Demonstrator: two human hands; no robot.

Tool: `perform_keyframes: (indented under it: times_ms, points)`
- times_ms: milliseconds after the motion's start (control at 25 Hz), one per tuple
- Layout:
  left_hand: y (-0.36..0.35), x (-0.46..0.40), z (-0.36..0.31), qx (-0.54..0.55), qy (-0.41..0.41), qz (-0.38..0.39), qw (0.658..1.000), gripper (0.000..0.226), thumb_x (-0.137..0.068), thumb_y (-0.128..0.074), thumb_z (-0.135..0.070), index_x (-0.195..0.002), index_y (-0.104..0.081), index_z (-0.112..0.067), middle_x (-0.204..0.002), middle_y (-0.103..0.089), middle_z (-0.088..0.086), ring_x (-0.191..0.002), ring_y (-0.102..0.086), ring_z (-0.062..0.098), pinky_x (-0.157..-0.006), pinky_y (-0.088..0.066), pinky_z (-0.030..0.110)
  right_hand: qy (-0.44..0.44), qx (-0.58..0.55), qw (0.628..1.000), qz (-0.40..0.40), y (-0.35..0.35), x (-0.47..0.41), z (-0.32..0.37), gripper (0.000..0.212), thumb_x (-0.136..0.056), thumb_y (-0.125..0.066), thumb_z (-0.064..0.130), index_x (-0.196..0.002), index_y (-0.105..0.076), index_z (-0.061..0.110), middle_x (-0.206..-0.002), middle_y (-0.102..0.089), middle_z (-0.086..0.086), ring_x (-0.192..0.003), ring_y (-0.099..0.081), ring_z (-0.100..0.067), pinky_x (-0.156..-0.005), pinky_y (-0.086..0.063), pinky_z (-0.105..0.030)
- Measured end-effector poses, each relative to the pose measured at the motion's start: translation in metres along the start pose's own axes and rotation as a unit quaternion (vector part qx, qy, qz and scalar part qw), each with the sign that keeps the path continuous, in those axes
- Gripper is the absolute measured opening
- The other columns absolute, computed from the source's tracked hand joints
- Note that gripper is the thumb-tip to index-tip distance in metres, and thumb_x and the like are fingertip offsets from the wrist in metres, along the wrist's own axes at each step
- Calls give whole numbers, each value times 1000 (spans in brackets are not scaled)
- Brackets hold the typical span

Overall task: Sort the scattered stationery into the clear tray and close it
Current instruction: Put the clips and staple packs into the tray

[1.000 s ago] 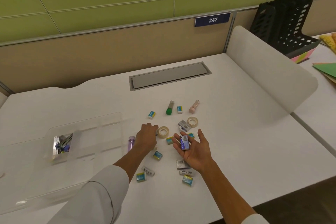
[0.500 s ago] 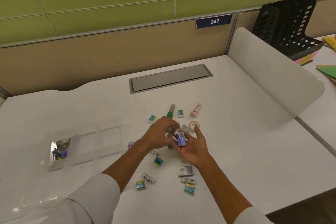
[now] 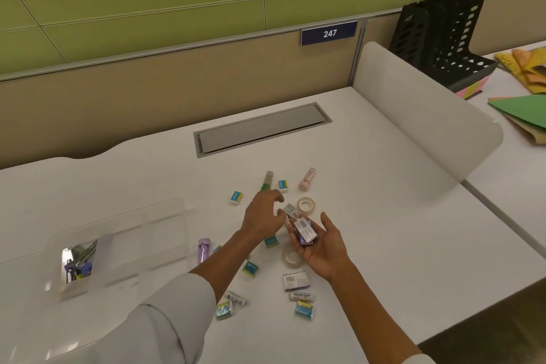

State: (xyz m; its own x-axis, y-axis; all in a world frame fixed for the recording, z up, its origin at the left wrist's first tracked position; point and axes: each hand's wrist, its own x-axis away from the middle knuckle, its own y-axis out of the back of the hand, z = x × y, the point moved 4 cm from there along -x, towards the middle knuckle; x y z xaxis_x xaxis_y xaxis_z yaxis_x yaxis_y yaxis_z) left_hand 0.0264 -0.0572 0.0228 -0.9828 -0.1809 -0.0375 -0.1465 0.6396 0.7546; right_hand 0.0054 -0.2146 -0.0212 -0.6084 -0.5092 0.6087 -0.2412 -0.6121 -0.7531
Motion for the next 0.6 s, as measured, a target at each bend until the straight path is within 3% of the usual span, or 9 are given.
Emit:
perform_keyframes:
  times_ms: [160, 360, 480, 600]
  points:
    - [-31, -7, 1, -103, 39, 67, 992, 36, -81, -69, -40, -108, -58, -19, -110, -58, 4, -105, -53, 20, -87, -50, 37, 20, -23, 1000, -4, 11, 8, 13, 53, -97, -49, 48, -127, -59, 6, -117, -68, -24, -91, -68, -36, -74, -59, -40]
    - [-50, -16, -6, -189, 29, 45, 980, 41, -76, -66, -58, -93, -59, -21, -95, -61, 0, -93, -56, 20, -81, -50, 39, 33, -47, 998, 12, 16, 15, 19, 57, -95, -50, 53, -126, -59, 6, -126, -63, -23, -99, -65, -36, -79, -57, -40]
    - [-50, -21, -4, -188, 29, 42, 981, 38, -74, -70, -53, -89, -61, -20, -91, -64, 0, -90, -59, 19, -78, -51, 39, 27, -59, 998, 25, 17, 17, 18, 60, -93, -50, 57, -125, -59, 7, -124, -65, -23, -96, -67, -37, -78, -56, -40]
    - [-39, -23, -4, -119, 31, 9, 992, 30, -69, -75, -37, -88, -62, -18, -89, -65, 1, -86, -62, 20, -76, -53, 40, 29, -62, 997, 30, 18, 19, 17, 65, -91, -52, 60, -129, -57, 7, -135, -60, -23, -100, -65, -38, -80, -54, -42]
